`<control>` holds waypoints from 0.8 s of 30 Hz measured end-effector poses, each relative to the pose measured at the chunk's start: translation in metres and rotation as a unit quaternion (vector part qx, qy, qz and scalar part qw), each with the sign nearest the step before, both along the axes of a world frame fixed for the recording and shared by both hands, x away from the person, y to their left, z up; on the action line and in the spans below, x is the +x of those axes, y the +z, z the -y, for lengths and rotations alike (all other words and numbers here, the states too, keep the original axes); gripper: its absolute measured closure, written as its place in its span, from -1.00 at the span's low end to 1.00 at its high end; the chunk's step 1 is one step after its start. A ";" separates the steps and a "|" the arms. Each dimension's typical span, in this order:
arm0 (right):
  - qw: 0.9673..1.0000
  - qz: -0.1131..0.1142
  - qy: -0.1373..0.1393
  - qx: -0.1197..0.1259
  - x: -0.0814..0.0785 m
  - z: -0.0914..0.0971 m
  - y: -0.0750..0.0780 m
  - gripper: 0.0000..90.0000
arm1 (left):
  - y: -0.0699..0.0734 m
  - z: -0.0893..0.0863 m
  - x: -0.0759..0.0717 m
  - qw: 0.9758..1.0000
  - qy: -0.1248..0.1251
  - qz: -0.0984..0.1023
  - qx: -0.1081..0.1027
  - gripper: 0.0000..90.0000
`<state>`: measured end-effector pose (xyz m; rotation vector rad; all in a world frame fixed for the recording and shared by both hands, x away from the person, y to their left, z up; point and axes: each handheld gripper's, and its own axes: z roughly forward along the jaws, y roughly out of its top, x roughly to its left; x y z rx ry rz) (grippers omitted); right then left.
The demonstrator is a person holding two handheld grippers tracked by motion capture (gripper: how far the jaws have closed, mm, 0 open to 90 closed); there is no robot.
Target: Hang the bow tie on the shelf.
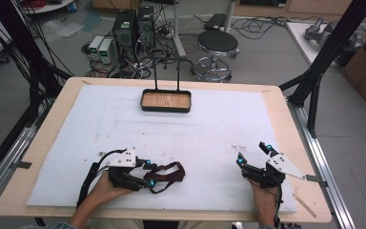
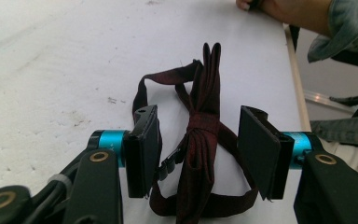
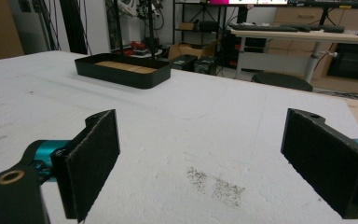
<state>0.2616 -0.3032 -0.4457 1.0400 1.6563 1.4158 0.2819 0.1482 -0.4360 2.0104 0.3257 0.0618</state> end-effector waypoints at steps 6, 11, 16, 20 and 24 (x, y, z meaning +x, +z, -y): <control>1.000 0.000 0.000 0.001 0.000 0.000 0.000 -0.77 | -0.001 0.004 -0.001 1.000 -0.004 0.005 0.020 0.09; 1.000 0.000 0.002 0.002 0.000 0.000 0.000 -0.77 | -0.001 0.006 -0.003 0.999 -0.004 0.010 0.030 0.16; 1.000 -0.002 0.001 0.016 -0.001 0.003 0.000 -0.77 | -0.001 0.008 -0.004 0.999 -0.003 0.014 0.039 0.26; 1.000 0.000 0.001 0.020 -0.001 0.004 0.000 -0.77 | -0.001 0.008 -0.004 0.999 -0.002 0.016 0.041 0.35; 1.000 -0.001 0.001 0.019 -0.001 0.004 0.000 -0.77 | -0.001 0.008 -0.003 0.999 0.004 0.016 0.045 0.43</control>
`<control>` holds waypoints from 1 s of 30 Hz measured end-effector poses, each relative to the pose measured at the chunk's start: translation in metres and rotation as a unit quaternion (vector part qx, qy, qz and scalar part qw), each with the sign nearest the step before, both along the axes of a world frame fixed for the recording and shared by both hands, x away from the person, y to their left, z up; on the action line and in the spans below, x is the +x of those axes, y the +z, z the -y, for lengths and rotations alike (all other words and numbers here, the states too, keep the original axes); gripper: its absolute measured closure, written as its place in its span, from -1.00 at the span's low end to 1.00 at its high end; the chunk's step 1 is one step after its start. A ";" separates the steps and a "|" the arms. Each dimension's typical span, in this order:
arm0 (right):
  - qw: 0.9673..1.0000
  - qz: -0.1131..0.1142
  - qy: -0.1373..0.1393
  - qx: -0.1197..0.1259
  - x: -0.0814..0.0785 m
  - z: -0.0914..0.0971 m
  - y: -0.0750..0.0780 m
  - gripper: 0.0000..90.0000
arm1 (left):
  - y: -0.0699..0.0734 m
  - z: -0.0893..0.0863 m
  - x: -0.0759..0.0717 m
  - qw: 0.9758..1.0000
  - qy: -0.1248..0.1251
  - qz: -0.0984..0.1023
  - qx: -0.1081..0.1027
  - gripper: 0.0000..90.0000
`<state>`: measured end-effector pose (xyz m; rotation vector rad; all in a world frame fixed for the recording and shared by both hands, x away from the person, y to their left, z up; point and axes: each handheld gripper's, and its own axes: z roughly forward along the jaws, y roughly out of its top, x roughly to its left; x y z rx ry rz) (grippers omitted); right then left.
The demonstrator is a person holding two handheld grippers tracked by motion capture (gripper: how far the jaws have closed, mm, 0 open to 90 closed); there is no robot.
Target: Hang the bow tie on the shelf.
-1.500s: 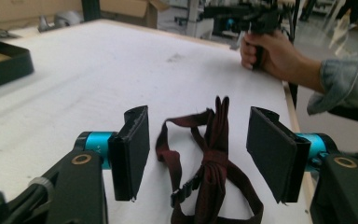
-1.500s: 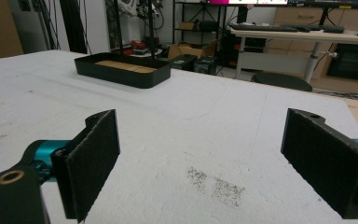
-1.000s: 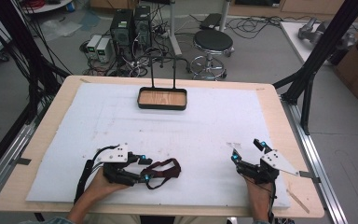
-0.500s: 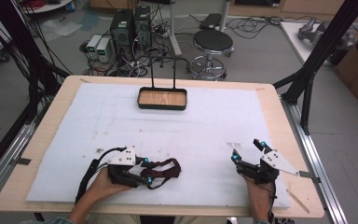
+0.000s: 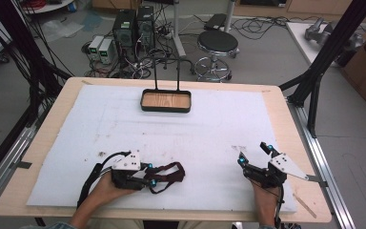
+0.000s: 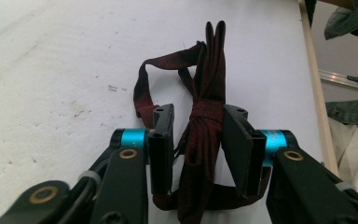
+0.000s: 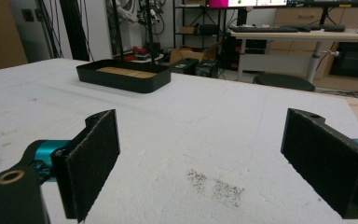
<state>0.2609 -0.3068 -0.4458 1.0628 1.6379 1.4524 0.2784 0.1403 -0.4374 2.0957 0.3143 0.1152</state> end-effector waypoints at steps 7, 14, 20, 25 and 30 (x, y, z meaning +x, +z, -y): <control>1.000 0.001 0.000 -0.001 0.000 0.000 0.000 -0.77 | 0.000 0.000 0.000 1.000 0.006 0.002 -0.003 0.58; 1.000 0.000 -0.001 -0.001 0.000 0.000 0.000 -0.77 | 0.001 -0.001 -0.001 1.000 0.003 0.011 -0.005 0.71; 1.000 -0.001 -0.001 0.000 0.000 0.000 0.000 -0.77 | 0.001 -0.002 -0.002 1.000 0.005 0.021 -0.010 0.76; 1.000 -0.001 0.000 0.000 0.000 0.000 0.000 -0.77 | 0.004 -0.006 0.000 0.999 0.014 0.023 -0.023 0.77; 1.000 -0.001 0.001 0.000 0.000 0.000 0.000 -0.77 | 0.010 -0.013 0.000 0.998 0.028 0.031 -0.044 0.78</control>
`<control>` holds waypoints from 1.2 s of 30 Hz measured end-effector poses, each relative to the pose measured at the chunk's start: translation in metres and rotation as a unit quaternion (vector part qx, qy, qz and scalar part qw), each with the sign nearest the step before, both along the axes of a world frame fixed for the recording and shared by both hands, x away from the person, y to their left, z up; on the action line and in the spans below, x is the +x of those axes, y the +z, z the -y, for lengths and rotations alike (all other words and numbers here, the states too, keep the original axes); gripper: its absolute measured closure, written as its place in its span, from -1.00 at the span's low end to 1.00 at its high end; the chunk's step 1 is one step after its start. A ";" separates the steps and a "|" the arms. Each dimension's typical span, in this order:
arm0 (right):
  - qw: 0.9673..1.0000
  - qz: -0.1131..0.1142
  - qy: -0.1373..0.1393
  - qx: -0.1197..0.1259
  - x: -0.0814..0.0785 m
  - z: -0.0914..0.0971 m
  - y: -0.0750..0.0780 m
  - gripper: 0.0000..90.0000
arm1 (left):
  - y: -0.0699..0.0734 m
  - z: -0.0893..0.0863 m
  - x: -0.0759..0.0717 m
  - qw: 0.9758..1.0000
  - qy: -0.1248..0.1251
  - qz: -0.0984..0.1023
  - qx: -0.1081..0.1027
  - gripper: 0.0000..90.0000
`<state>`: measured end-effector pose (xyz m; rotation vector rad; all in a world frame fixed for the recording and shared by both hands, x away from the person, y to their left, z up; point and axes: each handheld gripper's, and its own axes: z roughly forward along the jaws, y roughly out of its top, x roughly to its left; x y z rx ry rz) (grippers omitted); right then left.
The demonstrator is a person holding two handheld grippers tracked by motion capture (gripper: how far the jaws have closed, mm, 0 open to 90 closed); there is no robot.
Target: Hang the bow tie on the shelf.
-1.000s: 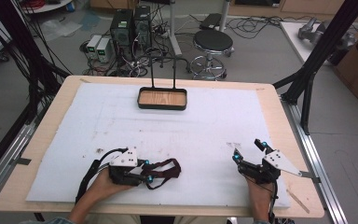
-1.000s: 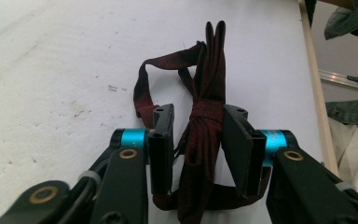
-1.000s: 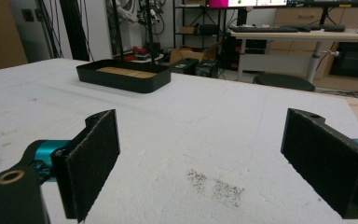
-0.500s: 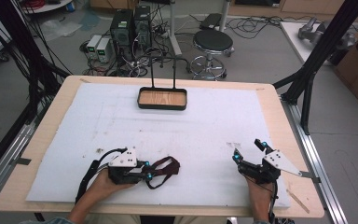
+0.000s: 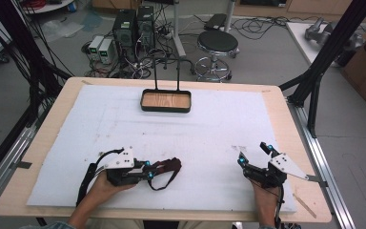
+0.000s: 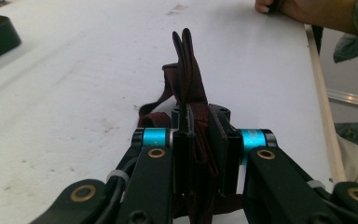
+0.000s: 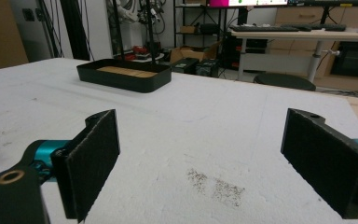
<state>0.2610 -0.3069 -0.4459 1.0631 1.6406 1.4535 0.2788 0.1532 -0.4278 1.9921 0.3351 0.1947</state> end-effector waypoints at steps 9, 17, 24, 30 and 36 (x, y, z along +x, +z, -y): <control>1.000 -0.001 -0.001 0.000 0.000 0.000 0.000 -0.77 | 0.018 -0.016 0.012 0.999 0.026 0.010 -0.039 0.78; 1.000 -0.001 -0.001 -0.003 0.000 -0.001 0.000 -0.77 | 0.033 -0.037 0.030 0.996 0.047 0.010 -0.069 0.78; 1.000 -0.002 -0.001 -0.003 0.000 -0.001 0.000 -0.77 | 0.059 -0.056 0.066 0.993 0.072 0.011 -0.091 0.78; 1.000 0.000 0.000 -0.006 0.001 -0.001 0.000 -0.77 | 0.074 -0.066 0.090 0.992 0.095 0.006 -0.088 0.79; 1.000 0.000 0.000 -0.006 0.001 0.000 0.000 -0.77 | 0.085 -0.071 0.119 0.990 0.114 -0.004 -0.087 0.79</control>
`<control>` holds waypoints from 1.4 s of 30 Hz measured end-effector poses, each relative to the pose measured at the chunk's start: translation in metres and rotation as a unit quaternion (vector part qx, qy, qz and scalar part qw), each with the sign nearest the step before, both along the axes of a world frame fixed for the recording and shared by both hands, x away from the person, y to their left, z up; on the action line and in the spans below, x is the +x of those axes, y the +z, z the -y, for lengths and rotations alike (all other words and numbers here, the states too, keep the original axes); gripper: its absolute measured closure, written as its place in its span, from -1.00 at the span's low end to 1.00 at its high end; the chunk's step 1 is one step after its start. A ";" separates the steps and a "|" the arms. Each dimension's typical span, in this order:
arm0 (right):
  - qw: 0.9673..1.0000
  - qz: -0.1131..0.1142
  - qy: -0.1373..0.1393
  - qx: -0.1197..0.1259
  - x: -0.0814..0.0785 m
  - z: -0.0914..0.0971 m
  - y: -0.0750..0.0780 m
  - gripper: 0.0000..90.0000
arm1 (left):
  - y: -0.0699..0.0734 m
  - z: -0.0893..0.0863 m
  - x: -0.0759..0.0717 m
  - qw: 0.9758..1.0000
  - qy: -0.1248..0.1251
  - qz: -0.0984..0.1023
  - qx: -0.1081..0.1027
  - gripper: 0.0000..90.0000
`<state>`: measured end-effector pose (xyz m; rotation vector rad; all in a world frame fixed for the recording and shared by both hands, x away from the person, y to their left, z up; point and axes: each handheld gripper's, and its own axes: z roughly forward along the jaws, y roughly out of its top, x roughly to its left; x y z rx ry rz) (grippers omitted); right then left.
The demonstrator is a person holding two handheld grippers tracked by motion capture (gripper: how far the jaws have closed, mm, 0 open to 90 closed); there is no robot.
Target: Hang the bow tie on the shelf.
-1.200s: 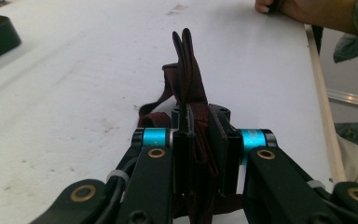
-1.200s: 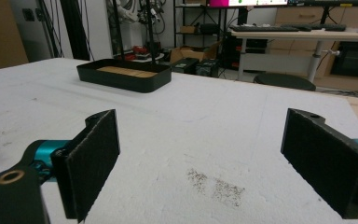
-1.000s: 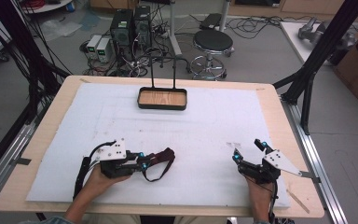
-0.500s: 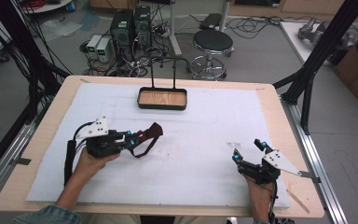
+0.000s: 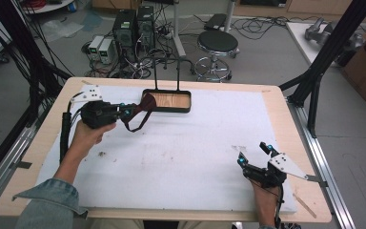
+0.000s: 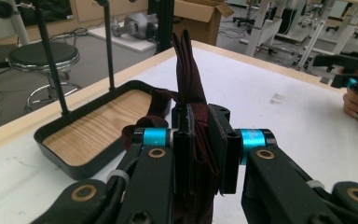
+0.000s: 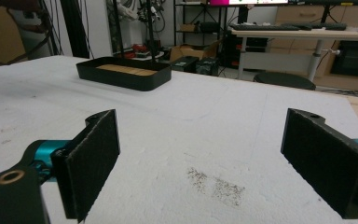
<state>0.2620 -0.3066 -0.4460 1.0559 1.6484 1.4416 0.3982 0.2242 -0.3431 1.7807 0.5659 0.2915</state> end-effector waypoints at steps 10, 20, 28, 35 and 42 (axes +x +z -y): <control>1.000 -0.002 0.001 0.000 0.000 0.000 0.000 -0.77 | 0.028 0.006 0.039 1.000 0.017 0.005 0.012 0.79; 1.000 -0.003 0.003 0.000 0.000 -0.001 0.000 -0.77 | 0.044 0.000 0.067 0.999 0.050 0.005 0.000 0.78; 1.000 -0.003 0.003 -0.001 0.001 -0.001 0.000 -0.77 | 0.046 -0.003 0.081 0.997 0.075 -0.005 0.000 0.79; 1.000 -0.002 0.004 -0.003 0.001 0.000 0.000 -0.77 | 0.048 -0.004 0.092 0.995 0.096 -0.013 -0.006 0.78; 1.000 -0.003 0.005 -0.003 0.001 -0.001 0.000 -0.76 | 0.052 -0.005 0.098 0.993 0.112 -0.014 -0.025 0.78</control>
